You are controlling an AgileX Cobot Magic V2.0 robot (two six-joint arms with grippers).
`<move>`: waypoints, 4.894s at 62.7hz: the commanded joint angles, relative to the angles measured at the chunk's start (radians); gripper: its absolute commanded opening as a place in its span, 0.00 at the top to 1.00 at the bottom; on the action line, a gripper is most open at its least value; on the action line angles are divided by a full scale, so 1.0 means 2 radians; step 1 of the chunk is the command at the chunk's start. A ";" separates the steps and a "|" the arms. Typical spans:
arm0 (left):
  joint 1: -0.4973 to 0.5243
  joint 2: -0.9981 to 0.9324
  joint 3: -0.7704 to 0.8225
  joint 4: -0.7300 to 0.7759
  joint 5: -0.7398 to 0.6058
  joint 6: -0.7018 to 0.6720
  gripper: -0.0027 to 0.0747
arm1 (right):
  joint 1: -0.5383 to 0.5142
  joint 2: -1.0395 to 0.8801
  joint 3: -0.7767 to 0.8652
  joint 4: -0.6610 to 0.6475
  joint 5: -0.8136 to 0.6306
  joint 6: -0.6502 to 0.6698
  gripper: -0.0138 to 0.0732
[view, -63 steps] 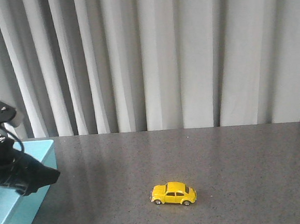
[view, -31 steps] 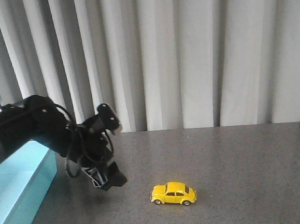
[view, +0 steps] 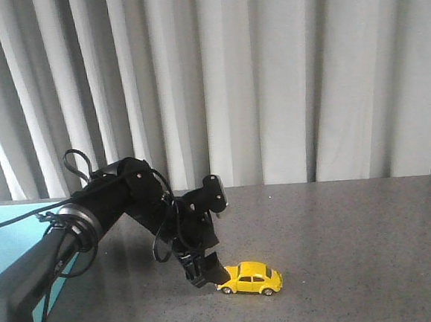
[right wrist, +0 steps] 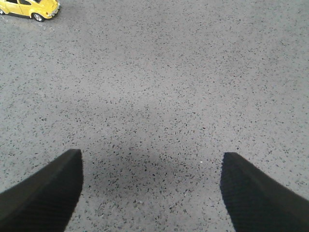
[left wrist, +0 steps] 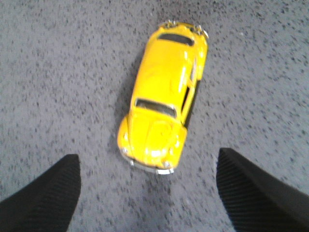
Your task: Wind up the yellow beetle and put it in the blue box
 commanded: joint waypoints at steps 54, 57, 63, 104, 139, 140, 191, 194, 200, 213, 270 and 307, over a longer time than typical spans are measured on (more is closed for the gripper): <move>-0.019 0.036 -0.048 -0.089 -0.029 0.016 0.27 | 0.001 0.001 -0.012 -0.003 -0.028 -0.001 0.19; -0.019 0.035 -0.048 -0.090 -0.030 0.017 0.31 | 0.001 0.001 -0.012 -0.003 -0.028 -0.001 0.19; -0.019 0.034 -0.048 -0.090 -0.030 0.017 0.42 | 0.001 0.001 -0.012 -0.003 -0.028 -0.001 0.19; -0.017 -0.016 -0.048 -0.053 -0.013 -0.032 0.62 | 0.001 0.001 -0.012 -0.003 -0.028 -0.001 0.19; -0.014 -0.131 -0.048 0.287 0.006 -0.291 0.62 | 0.001 0.001 -0.012 -0.003 -0.027 -0.001 0.19; -0.012 -0.134 -0.048 0.295 0.006 -0.302 0.62 | 0.001 0.001 -0.012 -0.003 -0.027 -0.001 0.19; 0.251 -0.180 0.060 0.232 0.006 -0.455 0.62 | 0.001 0.001 -0.012 -0.003 -0.028 -0.001 0.19; 0.257 -0.179 0.085 0.232 0.005 -0.455 0.62 | 0.001 0.001 -0.012 -0.003 -0.028 -0.001 0.19; 0.263 -0.179 0.121 0.232 -0.010 -0.455 0.62 | 0.001 0.001 -0.012 -0.003 -0.028 -0.001 0.19; 0.268 -0.179 0.190 0.232 -0.079 -0.456 0.62 | 0.001 0.001 -0.012 -0.003 -0.028 -0.001 0.19; 0.268 -0.151 0.236 0.263 -0.116 -0.455 0.38 | 0.001 0.001 -0.012 -0.003 -0.028 -0.001 0.19; 0.243 -0.334 0.236 0.144 -0.080 -0.401 0.24 | 0.001 0.001 -0.012 -0.003 -0.028 -0.001 0.19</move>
